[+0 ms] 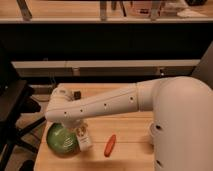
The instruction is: Place the bottle in the ceramic bowl
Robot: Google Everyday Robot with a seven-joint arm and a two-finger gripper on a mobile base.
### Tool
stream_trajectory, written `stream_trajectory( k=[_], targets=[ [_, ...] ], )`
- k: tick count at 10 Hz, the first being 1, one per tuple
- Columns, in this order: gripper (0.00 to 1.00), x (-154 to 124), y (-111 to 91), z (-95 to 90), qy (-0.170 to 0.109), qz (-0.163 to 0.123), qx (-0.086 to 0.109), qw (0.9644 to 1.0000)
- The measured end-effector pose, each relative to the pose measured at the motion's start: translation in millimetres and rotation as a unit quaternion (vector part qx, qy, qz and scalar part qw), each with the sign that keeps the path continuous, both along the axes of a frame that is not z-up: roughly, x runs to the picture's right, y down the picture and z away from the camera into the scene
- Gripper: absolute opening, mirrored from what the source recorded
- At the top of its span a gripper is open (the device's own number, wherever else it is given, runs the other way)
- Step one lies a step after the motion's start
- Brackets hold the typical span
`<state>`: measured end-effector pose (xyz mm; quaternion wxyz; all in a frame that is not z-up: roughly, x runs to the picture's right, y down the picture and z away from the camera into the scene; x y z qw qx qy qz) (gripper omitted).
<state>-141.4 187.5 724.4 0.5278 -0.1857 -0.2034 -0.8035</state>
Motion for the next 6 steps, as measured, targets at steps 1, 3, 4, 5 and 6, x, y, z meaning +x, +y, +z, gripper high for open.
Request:
stream_trajectory(
  k=[1,3,4,5,6],
  targets=[
    [0.0,-0.4,0.6,0.8,-0.002,-0.001,-0.001,1.0],
    [0.0,-1.0,1.9,2.1,-0.005,-0.003,-0.003,1.0],
    [0.0,-2.0,3.1,3.4,-0.007,-0.005,-0.005,1.0],
    [0.0,-3.8,3.8,3.8,-0.01,-0.008,-0.006,0.9999],
    [0.0,-4.6,4.3,4.3,-0.011,-0.01,-0.007,0.9999]
  ],
)
